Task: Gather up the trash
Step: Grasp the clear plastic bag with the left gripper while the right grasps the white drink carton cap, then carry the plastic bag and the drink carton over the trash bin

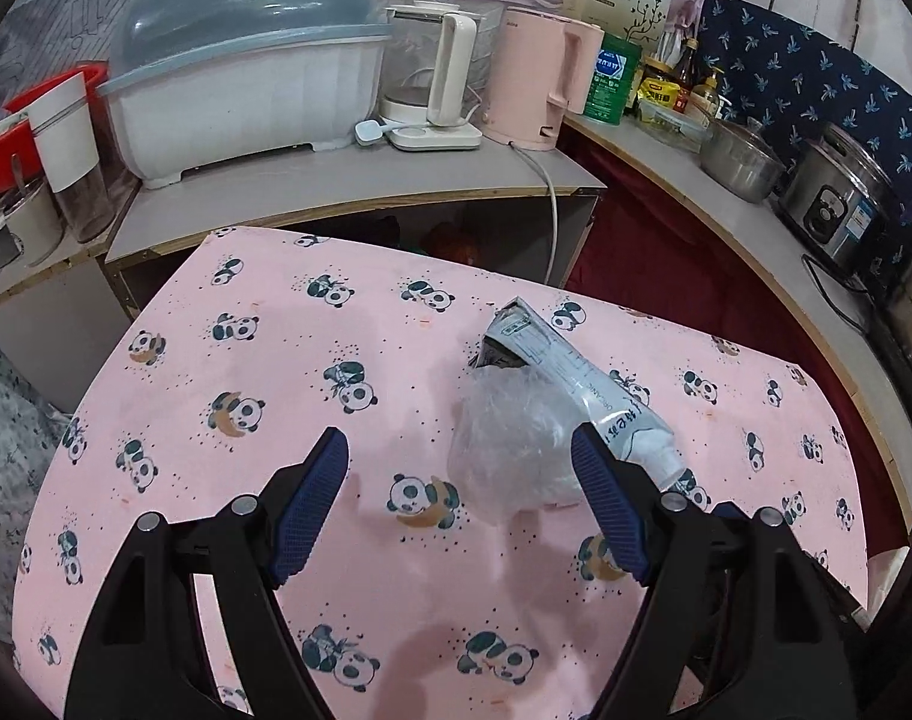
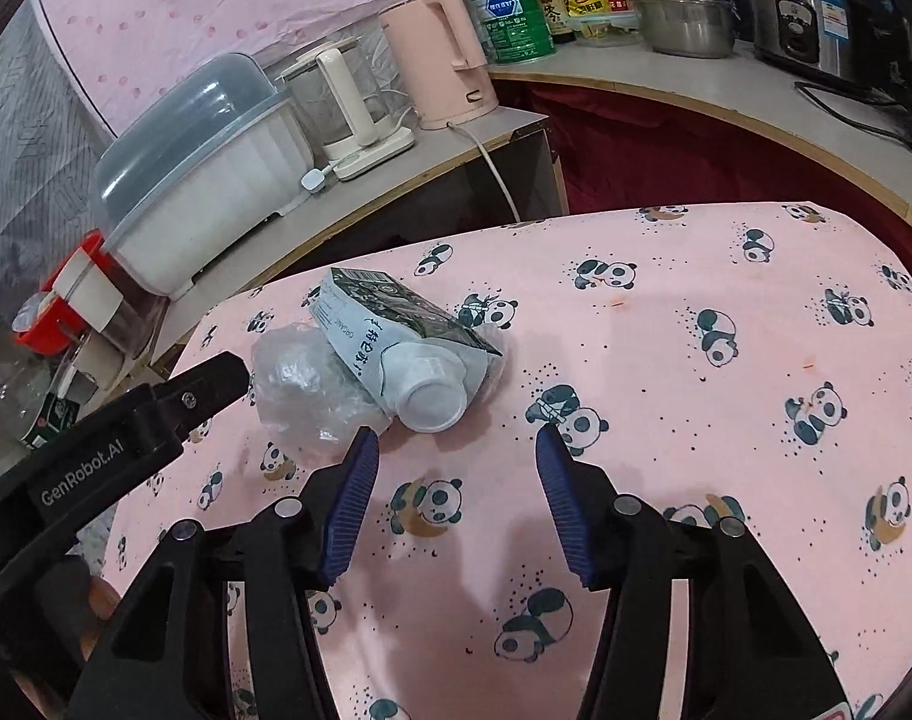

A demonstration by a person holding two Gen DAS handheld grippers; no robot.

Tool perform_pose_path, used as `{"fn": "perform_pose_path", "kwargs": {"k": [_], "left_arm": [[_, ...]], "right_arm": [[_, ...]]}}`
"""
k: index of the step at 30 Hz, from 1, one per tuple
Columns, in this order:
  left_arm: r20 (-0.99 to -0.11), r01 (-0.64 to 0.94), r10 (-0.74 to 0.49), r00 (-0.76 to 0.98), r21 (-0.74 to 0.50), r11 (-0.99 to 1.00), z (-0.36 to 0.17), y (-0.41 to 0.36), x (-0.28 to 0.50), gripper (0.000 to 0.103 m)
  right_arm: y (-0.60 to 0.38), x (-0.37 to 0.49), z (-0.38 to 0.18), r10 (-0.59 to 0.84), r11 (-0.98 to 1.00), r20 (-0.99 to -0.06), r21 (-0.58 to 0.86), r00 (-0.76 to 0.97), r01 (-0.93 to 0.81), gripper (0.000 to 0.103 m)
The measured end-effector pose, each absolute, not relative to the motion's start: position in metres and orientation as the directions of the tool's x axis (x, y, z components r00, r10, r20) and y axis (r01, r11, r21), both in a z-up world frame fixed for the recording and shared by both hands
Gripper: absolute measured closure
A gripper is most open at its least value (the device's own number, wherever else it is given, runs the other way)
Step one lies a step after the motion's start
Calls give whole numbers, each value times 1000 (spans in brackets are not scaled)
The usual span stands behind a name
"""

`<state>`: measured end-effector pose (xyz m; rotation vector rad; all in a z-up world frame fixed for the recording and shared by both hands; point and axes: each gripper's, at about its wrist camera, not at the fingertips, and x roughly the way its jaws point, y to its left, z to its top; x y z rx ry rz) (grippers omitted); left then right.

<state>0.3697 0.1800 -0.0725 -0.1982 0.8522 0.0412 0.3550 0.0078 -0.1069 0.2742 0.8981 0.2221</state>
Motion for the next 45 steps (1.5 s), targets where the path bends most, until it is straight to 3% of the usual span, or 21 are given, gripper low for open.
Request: {"fn": "perform_pose_path", "kwargs": {"k": [4, 6, 11, 14, 16, 29, 45], "left_arm": [[-769, -82, -75, 635, -164, 983, -82, 170, 387, 31], [-776, -67, -87, 624, -164, 984, -87, 165, 392, 37], [-789, -53, -140, 598, -213, 976, -95, 167, 397, 73], [-779, -44, -139, 612, -208, 977, -94, 169, 392, 79], [-778, -36, -138, 613, -202, 979, -93, 169, 389, 81], [-776, -30, -130, 617, -188, 982, -86, 158, 351, 84], [-781, 102, -194, 593, -166, 981, -64, 81, 247, 84]], "right_arm": [[4, 367, -110, 329, 928, -725, 368, 605, -64, 51], [6, 371, -111, 329, 930, -726, 360, 603, -74, 51], [15, 377, -117, 343, 928, -729, 359, 593, -96, 53], [20, 378, -118, 354, 927, -724, 358, 592, -116, 60], [24, 379, -120, 366, 923, -723, 361, 586, -132, 74], [-9, 333, -103, 340, 926, -703, 367, 625, -91, 75], [-136, 198, -61, 170, 942, -687, 325, 706, 89, 76]]}}
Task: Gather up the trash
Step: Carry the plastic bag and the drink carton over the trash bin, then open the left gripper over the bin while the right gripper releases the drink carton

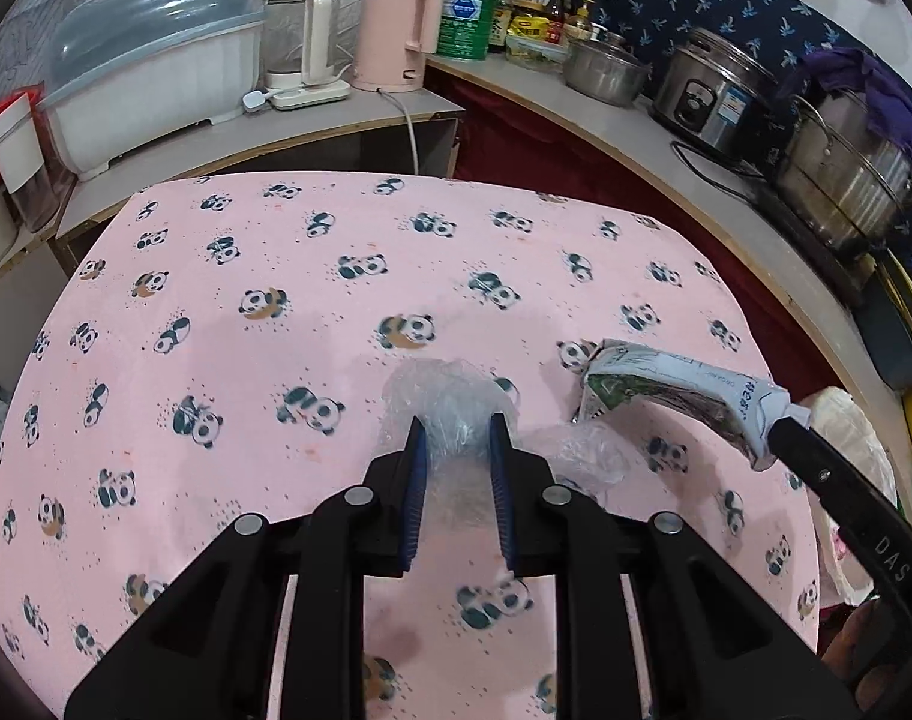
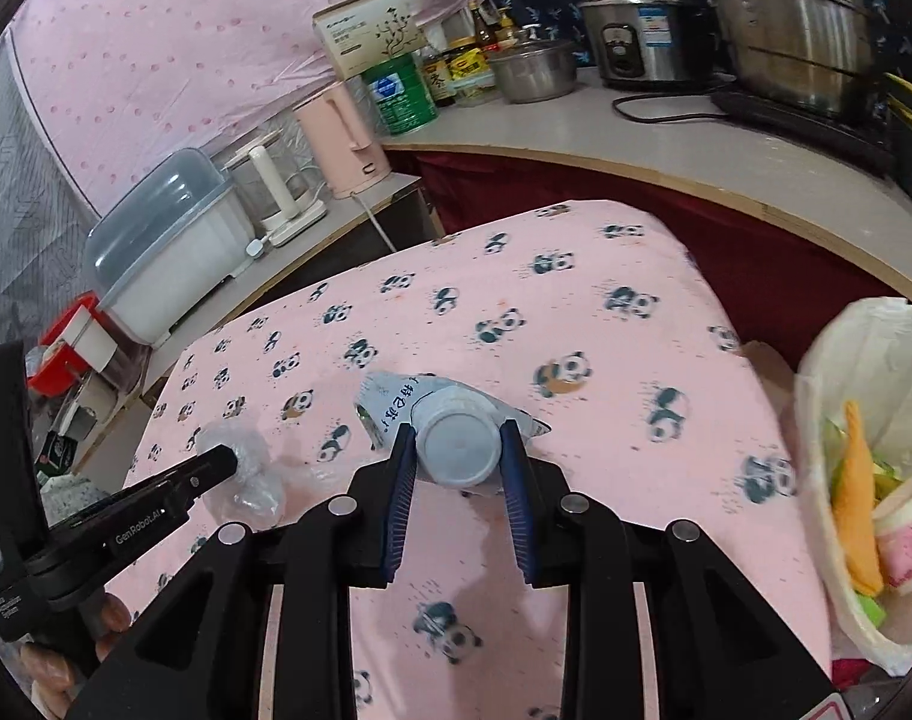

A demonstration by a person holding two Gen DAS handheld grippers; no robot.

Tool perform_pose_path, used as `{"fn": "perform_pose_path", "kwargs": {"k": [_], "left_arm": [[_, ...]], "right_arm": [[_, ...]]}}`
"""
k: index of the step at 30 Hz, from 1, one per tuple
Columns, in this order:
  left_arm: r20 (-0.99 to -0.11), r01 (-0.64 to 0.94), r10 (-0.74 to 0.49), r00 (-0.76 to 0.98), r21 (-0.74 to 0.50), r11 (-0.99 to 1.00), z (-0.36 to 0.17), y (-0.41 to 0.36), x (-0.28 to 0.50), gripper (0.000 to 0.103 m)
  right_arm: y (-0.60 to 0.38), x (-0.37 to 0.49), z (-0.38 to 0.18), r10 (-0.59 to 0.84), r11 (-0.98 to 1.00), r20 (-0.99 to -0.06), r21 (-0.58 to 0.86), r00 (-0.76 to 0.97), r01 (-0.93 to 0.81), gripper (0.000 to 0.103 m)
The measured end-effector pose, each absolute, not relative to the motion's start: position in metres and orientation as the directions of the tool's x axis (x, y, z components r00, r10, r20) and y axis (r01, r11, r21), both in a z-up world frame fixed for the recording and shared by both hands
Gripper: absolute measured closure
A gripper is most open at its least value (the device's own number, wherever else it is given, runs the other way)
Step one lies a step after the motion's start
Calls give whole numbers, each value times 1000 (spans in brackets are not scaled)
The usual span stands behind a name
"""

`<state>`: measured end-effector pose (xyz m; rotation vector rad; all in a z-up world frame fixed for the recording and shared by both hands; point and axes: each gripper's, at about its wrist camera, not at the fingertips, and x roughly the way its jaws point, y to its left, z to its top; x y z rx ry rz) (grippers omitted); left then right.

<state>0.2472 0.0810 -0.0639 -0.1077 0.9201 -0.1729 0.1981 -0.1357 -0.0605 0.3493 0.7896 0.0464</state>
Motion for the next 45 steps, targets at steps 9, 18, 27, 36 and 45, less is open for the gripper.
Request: {"fn": "perform_pose_path", "kwargs": {"k": [9, 18, 27, 36, 45], "left_arm": [[-770, 216, -238, 592, -133, 967, -48, 16, 190, 84], [-757, 347, -298, 581, -100, 933, -34, -59, 152, 84], [-746, 473, -360, 561, -68, 878, -21, -129, 131, 84], [-720, 552, -417, 555, -57, 832, -2, -186, 126, 84], [-705, 604, -472, 529, -78, 793, 8, -234, 130, 83]], "right_arm": [[-219, 124, -38, 65, 920, -647, 334, 760, 206, 76], [-284, 67, -35, -11, 877, -614, 373, 790, 302, 76], [-334, 33, -36, -83, 824, -588, 413, 804, 387, 76], [-376, 8, -39, -173, 766, -579, 430, 797, 479, 76], [-399, -5, -44, -220, 731, -587, 430, 779, 530, 76]]}}
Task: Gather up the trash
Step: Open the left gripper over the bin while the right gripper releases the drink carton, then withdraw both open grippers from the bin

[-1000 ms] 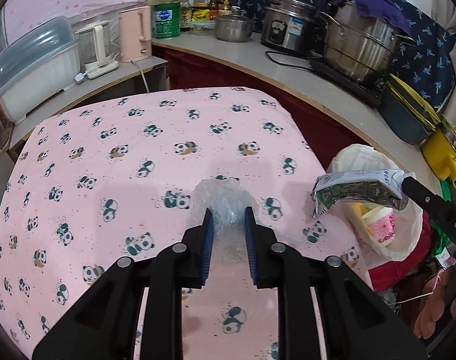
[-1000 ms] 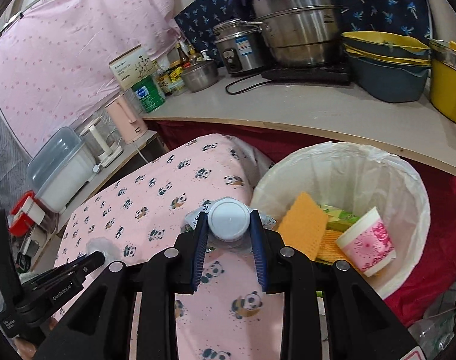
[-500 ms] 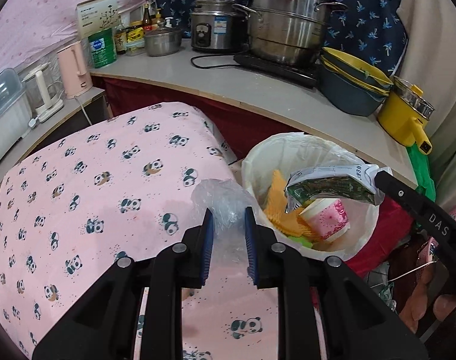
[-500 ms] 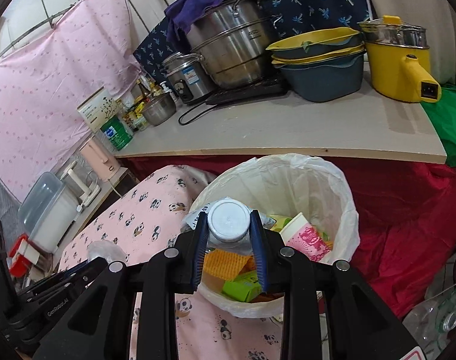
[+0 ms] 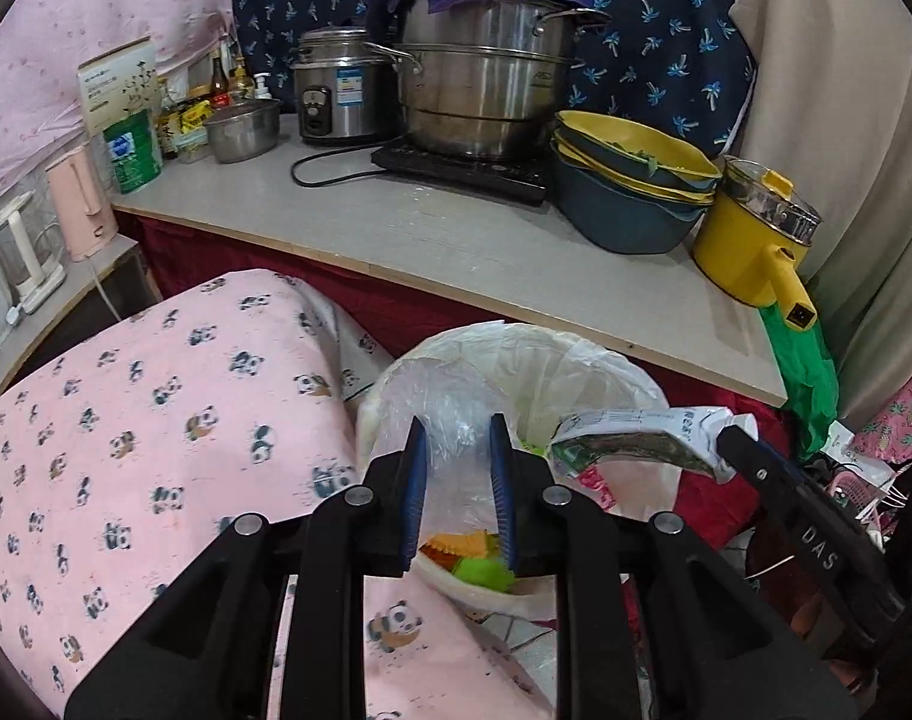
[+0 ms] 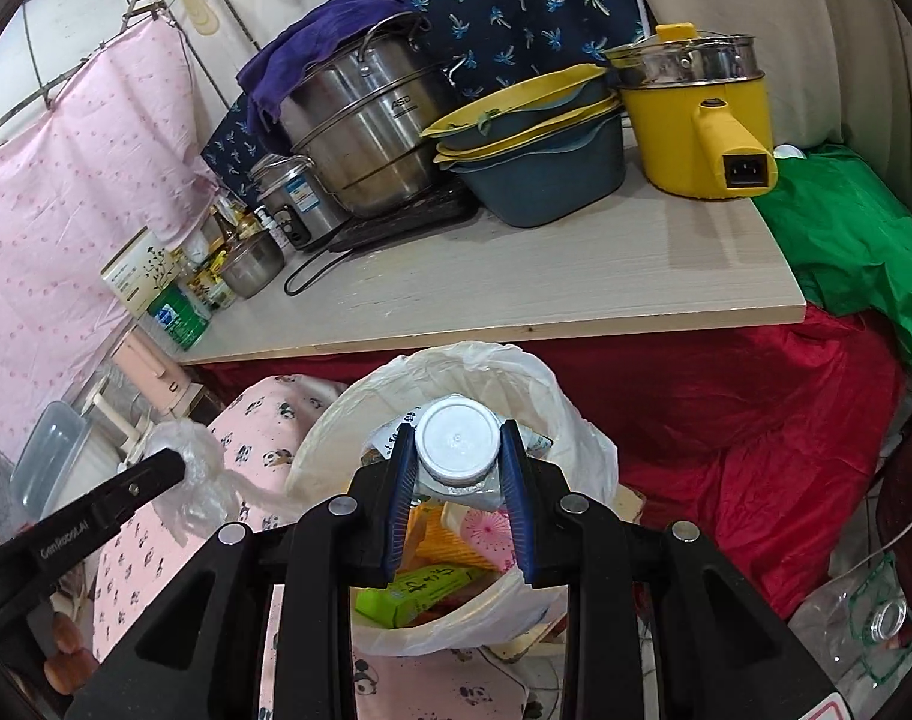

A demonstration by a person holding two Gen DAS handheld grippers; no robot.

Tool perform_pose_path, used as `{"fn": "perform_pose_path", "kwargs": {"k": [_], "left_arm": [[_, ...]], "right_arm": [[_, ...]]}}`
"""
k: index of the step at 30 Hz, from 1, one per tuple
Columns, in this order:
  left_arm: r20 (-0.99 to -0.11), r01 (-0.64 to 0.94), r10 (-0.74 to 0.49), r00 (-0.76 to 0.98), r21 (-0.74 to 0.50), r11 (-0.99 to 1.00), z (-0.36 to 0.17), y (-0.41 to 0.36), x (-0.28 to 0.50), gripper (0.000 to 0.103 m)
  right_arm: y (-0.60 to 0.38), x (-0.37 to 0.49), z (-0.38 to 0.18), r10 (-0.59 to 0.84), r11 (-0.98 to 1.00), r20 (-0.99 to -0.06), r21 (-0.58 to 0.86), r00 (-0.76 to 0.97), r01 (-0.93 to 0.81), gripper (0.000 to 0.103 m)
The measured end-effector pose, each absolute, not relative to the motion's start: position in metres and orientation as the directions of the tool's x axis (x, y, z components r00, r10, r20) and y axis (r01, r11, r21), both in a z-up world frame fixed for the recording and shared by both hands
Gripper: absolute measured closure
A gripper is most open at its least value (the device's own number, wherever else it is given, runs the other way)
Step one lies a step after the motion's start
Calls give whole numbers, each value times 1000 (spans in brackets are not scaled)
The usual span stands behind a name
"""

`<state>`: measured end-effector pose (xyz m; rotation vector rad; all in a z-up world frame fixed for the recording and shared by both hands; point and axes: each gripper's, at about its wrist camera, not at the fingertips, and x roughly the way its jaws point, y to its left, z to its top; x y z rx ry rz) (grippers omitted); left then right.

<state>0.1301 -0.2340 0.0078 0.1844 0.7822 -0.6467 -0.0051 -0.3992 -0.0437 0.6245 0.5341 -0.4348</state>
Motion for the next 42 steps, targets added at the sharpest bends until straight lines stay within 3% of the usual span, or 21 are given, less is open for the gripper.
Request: {"fn": "perform_pose_path", "kwargs": {"k": [3, 5, 7, 14, 31, 39, 42], "left_arm": [[-707, 613, -481, 519, -85, 786, 4, -244, 133, 81], [-707, 608, -477, 522, -84, 789, 2, -246, 133, 68], [-695, 609, -480, 535, -77, 790, 1, -247, 131, 62], [-702, 587, -457, 547, -67, 806, -4, -241, 137, 54], [-710, 538, -407, 574, -47, 841, -12, -214, 143, 53], [-709, 524, -392, 586, -38, 851, -12, -205, 141, 49], [-706, 518, -379, 599, -20, 855, -12, -202, 138, 45]], "right_arm": [[-401, -5, -46, -219, 728, -590, 432, 777, 532, 76], [-401, -4, -48, -215, 730, -592, 431, 776, 531, 76], [-400, -2, -49, -207, 731, -594, 434, 777, 526, 76], [-397, 5, -48, -197, 735, -587, 442, 785, 515, 76], [-377, 32, -43, -151, 770, -585, 436, 797, 466, 73], [-373, 31, -41, -147, 775, -591, 429, 793, 464, 72], [-369, 29, -38, -151, 787, -597, 409, 788, 462, 66]]}}
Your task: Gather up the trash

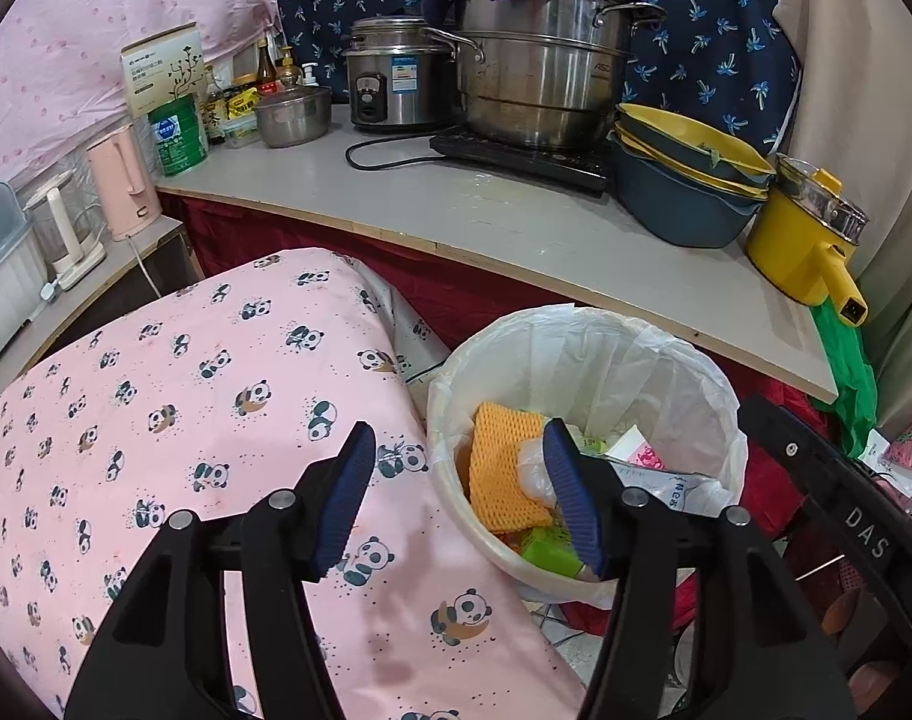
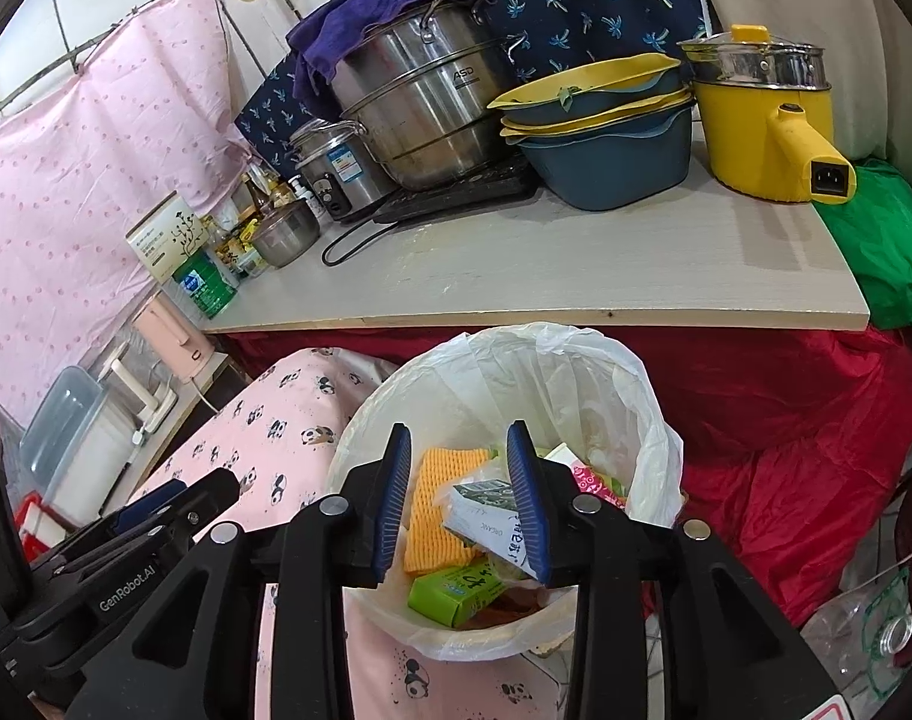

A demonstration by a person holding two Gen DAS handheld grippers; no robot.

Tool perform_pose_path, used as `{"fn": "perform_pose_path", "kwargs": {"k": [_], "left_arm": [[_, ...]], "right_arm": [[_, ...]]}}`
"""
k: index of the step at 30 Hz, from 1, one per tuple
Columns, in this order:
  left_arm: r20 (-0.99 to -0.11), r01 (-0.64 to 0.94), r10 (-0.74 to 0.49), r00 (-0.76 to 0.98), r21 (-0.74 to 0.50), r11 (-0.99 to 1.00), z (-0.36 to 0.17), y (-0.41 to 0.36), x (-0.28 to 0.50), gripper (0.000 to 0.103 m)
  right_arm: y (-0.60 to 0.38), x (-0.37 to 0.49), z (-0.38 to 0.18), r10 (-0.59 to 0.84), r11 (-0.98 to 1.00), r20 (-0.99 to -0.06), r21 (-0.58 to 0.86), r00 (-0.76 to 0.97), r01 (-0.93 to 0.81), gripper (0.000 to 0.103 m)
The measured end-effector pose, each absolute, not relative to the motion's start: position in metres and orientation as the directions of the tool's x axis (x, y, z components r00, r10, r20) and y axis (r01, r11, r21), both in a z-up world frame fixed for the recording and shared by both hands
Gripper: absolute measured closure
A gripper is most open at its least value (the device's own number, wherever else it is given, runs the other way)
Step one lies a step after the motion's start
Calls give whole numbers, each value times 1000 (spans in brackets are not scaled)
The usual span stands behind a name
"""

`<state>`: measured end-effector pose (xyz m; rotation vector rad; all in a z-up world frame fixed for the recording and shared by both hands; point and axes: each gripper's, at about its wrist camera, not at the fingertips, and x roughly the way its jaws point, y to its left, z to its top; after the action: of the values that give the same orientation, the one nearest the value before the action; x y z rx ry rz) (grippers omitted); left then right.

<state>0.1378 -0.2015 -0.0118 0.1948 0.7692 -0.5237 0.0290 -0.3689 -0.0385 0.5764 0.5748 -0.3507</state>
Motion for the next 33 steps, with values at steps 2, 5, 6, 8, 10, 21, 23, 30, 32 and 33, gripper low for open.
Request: {"fn": "perform_pose_path", "kwargs": {"k": [2, 5, 6, 8, 10, 21, 23, 30, 32, 33], "left_arm": [[-699, 512, -371, 611, -7, 859, -11, -198, 134, 40], [-695, 509, -362, 621, 7, 861, -11, -192, 129, 37], [-697, 507, -358, 622, 9, 862, -12, -189, 128, 37], [-698, 502, -353, 623, 12, 865, -14, -184, 125, 36], [-699, 495, -343, 628, 19, 869, -16, -179, 122, 32], [-686, 453, -284, 670, 75, 888, -22, -155, 101, 15], [-688, 444, -275, 672, 76, 893, -24, -151, 99, 14], [-687, 430, -254, 680, 93, 898, -29, -141, 89, 11], [-691, 431, -249, 678, 99, 897, -31, -139, 87, 11], [-693, 430, -250, 676, 96, 897, -32, -138, 86, 11]], "right_arm": [[-365, 27, -37, -153, 795, -600, 397, 785, 458, 62], [-358, 23, -35, -159, 810, -607, 370, 779, 454, 53], [-355, 21, -35, -164, 817, -610, 357, 776, 453, 49], [-349, 18, -34, -172, 827, -614, 334, 770, 452, 43], [-344, 14, -33, -180, 833, -617, 318, 766, 452, 35], [-311, 0, -28, -228, 878, -639, 191, 734, 439, 19], [-306, -1, -28, -227, 884, -646, 177, 729, 432, 19], [-290, -7, -37, -218, 902, -675, 136, 705, 409, 17], [-287, -10, -38, -219, 906, -674, 129, 706, 404, 10], [-286, -12, -38, -225, 905, -670, 125, 707, 406, 6]]}}
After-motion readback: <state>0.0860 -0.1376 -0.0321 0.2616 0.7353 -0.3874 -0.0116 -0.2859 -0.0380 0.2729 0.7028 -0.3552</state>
